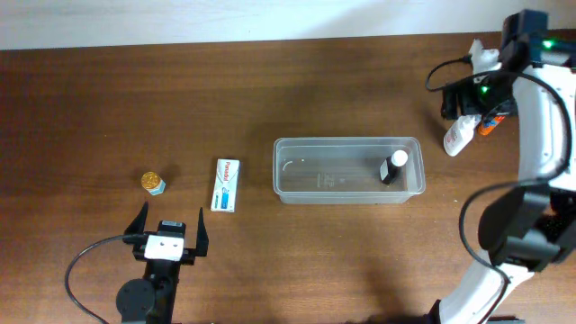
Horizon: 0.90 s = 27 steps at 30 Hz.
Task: Pack container
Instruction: 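Move the right gripper over the white lotion bottle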
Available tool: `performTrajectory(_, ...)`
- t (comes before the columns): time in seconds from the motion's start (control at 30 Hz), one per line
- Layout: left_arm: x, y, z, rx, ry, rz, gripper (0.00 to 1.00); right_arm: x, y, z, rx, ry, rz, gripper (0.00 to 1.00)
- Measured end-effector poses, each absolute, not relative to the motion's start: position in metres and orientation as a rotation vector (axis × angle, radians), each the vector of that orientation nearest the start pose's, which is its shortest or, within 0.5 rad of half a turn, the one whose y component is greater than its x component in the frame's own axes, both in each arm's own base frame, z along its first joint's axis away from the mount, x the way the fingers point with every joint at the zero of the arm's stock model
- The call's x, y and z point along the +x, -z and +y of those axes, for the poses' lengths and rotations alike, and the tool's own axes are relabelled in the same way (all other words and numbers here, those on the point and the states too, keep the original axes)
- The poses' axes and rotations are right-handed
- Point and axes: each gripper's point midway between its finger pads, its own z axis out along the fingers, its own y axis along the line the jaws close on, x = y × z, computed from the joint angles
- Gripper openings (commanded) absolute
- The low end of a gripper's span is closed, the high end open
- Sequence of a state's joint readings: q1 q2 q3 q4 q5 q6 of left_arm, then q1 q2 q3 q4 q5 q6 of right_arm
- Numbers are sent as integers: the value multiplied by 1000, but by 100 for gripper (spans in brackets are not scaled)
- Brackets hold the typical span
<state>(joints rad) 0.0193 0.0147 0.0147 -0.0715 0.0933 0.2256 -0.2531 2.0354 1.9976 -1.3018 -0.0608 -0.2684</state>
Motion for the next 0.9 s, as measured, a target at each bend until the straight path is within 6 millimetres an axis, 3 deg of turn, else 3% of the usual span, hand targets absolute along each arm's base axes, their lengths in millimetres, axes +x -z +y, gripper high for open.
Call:
performTrajectory(0.3,246,-160,-11,240,-111,1626,99,436,-117,-106,-28,-1,2988,95)
performTrajectory(0.67,246,-160,-11,240,-111,1626,99,428,-114,-135,67,12,2996,95)
performTrajectory(0.9,246,-160,-11,240,-111,1626,99,429,-111,-136,74,0,2998,94)
